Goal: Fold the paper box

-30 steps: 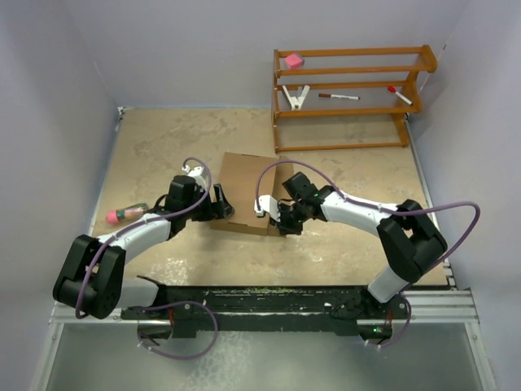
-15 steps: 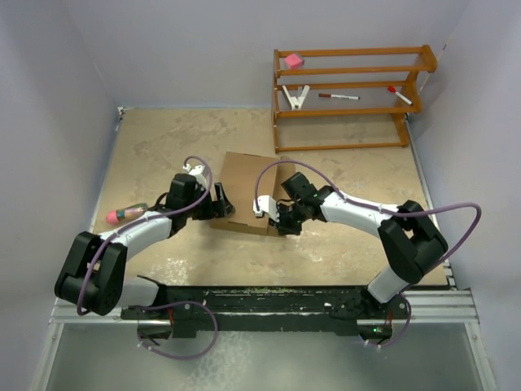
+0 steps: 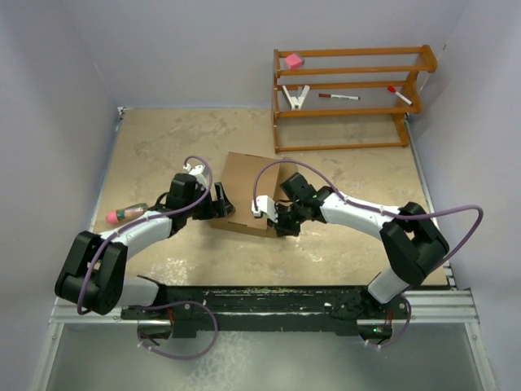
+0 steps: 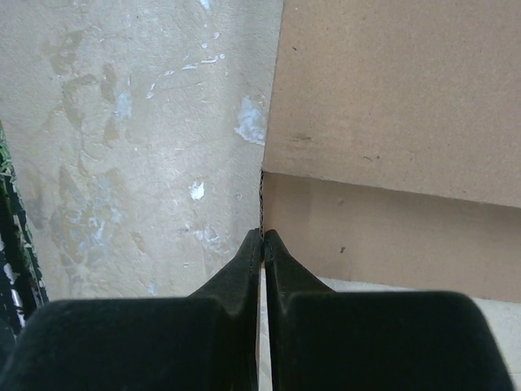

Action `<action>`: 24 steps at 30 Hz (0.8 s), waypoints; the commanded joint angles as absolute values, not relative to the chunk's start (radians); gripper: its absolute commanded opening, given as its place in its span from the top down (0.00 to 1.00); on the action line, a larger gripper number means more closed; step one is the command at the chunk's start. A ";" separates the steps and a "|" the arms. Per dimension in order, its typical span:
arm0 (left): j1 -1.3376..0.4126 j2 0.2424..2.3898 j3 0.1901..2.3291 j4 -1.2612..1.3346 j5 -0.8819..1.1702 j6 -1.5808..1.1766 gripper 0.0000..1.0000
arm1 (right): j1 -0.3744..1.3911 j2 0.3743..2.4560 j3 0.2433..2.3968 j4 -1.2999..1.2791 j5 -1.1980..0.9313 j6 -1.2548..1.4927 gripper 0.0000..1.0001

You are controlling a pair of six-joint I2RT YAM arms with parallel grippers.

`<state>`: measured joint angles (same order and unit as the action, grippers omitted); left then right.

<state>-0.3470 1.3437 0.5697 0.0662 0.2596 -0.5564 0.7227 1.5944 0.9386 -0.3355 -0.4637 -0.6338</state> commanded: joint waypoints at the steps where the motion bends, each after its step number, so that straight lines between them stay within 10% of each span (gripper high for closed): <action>1: -0.344 1.344 0.594 0.090 0.305 -0.540 0.13 | 0.732 1.572 0.999 -0.313 -0.530 -0.573 1.00; 24: -0.345 1.355 0.591 0.097 0.325 -0.548 0.13 | 0.762 1.578 1.033 -0.302 -0.519 -0.559 1.00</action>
